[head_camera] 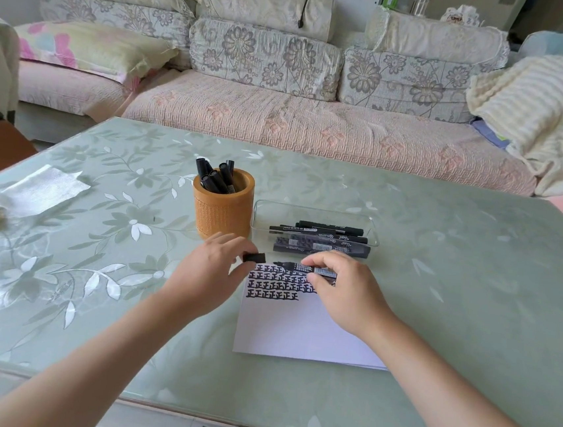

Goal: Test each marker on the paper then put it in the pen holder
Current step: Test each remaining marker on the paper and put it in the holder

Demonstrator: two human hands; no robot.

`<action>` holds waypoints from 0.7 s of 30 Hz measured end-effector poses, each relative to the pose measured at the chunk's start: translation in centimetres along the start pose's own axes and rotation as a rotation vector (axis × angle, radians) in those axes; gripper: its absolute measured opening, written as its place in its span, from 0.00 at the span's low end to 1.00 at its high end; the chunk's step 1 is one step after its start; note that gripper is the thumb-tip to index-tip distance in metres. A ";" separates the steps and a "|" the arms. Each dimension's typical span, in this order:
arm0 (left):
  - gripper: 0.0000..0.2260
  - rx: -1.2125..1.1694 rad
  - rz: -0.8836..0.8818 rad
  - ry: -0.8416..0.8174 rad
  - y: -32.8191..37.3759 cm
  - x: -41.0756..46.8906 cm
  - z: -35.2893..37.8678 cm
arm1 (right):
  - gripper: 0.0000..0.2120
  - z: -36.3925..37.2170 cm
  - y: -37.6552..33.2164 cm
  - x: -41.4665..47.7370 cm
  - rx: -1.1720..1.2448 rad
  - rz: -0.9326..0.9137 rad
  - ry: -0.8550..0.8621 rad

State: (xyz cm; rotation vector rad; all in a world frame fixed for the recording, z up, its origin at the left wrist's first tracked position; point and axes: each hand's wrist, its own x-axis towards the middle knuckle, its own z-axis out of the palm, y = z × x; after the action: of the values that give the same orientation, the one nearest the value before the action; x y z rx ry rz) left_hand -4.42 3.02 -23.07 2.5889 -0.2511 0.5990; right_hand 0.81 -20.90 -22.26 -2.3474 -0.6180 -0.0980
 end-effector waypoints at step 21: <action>0.14 -0.100 0.189 -0.041 1.5 0.4 -0.5 | 0.04 0.3 -2.2 0.3 0.031 -0.016 -0.097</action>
State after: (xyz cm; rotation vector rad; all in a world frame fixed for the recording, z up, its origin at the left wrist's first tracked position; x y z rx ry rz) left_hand -4.70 1.96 -21.92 2.5001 -0.5301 0.5830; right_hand 0.07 -19.17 -21.00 -2.3279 -0.6807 0.0186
